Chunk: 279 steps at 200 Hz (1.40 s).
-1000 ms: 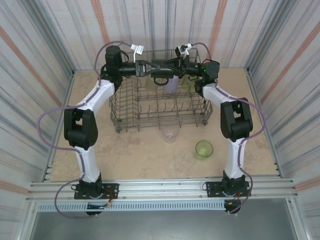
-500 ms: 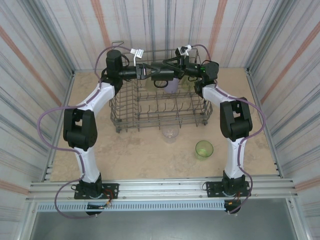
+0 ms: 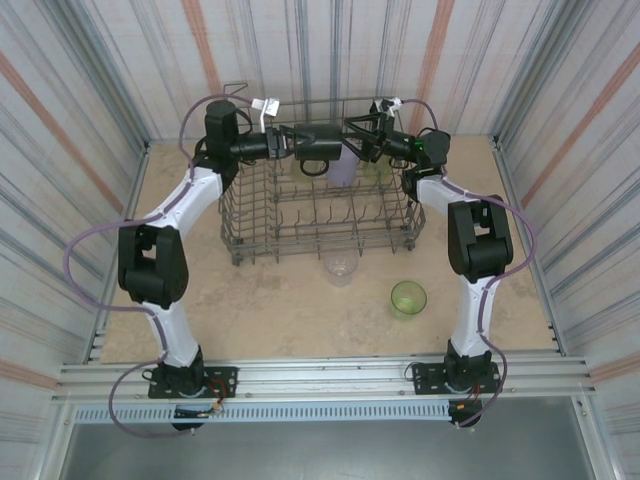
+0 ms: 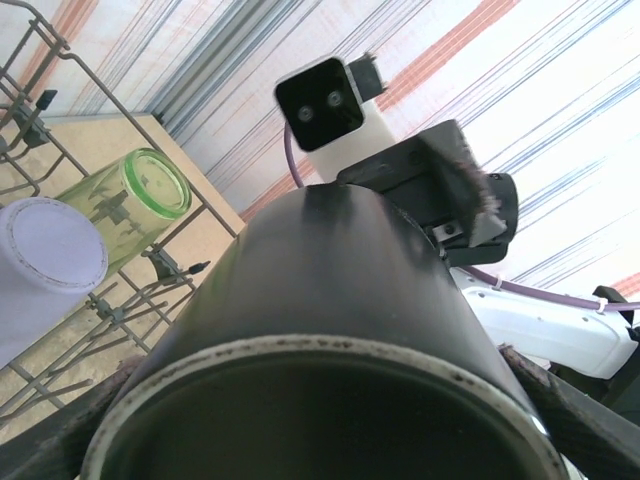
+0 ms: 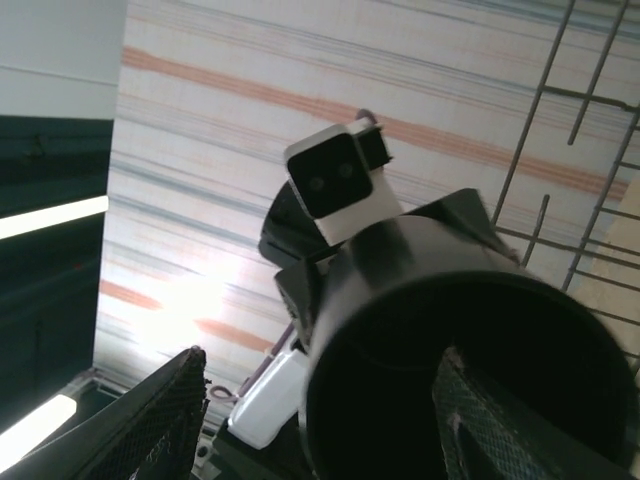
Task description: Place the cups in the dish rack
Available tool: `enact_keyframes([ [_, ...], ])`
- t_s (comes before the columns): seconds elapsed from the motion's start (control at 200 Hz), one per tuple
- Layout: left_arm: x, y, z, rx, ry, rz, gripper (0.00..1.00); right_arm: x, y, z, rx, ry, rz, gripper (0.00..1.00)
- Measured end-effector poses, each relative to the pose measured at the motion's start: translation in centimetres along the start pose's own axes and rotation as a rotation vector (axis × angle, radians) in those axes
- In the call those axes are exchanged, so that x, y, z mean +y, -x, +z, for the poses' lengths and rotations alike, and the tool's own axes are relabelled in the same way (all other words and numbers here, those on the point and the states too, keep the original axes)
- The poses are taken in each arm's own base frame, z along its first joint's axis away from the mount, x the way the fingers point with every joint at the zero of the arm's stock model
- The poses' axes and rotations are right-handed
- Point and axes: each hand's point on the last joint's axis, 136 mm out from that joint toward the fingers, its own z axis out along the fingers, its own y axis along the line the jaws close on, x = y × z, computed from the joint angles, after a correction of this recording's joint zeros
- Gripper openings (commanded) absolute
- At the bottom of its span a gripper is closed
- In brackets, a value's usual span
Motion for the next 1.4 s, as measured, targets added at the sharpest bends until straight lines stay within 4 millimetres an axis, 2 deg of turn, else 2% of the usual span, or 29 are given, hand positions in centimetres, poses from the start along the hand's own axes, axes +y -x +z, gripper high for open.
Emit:
enact_keyframes([
  [0.13, -1.2, 0.1, -0.7, -0.001, 0.036, 0.018, 0.00, -1.3, 0.3, -1.2, -0.027, -0.022, 0.033, 0.65],
  [0.26, -1.4, -0.1, -1.3, 0.003, 0.080, 0.029, 0.00, -2.1, 0.4, -2.2, -0.047, -0.044, 0.044, 0.66],
  [0.626, 1.5, -2.5, -2.7, 0.060, 0.295, -0.010, 0.00, -2.1, 0.0, -3.5, -0.083, -0.170, -0.026, 0.70],
  [0.857, 2.3, -2.7, -3.9, 0.078, 0.408, 0.003, 0.00, -2.5, -0.8, -4.3, -0.089, -0.309, -0.099, 0.76],
  [0.937, 2.8, -2.8, -4.3, 0.087, 0.455, 0.007, 0.00, -3.0, -1.0, -4.8, -0.093, -0.346, -0.112, 0.77],
  [1.072, 3.5, -3.1, -5.0, 0.109, 0.530, 0.013, 0.00, -4.9, -0.8, -6.1, -0.115, -0.429, -0.101, 0.79],
  [1.087, 3.5, -3.1, -5.1, 0.111, 0.538, 0.014, 0.00, -5.2, -0.9, -6.2, -0.117, -0.438, -0.097, 0.79],
  [1.117, 3.6, -3.2, -5.2, 0.116, 0.556, 0.017, 0.00, -5.6, -0.9, -6.5, -0.120, -0.456, -0.092, 0.86],
  [1.297, 3.9, -3.0, -5.9, 0.135, 0.643, 0.044, 0.00, -7.3, -1.4, -7.9, -0.136, -0.564, -0.089, 0.90],
  [1.317, 3.9, -3.0, -6.0, 0.137, 0.655, 0.048, 0.00, -7.4, -1.5, -8.0, -0.136, -0.572, -0.093, 1.00],
  [1.398, 3.8, -3.0, -6.2, 0.148, 0.685, 0.061, 0.00, -7.5, -1.7, -8.4, -0.141, -0.612, -0.108, 0.99],
])
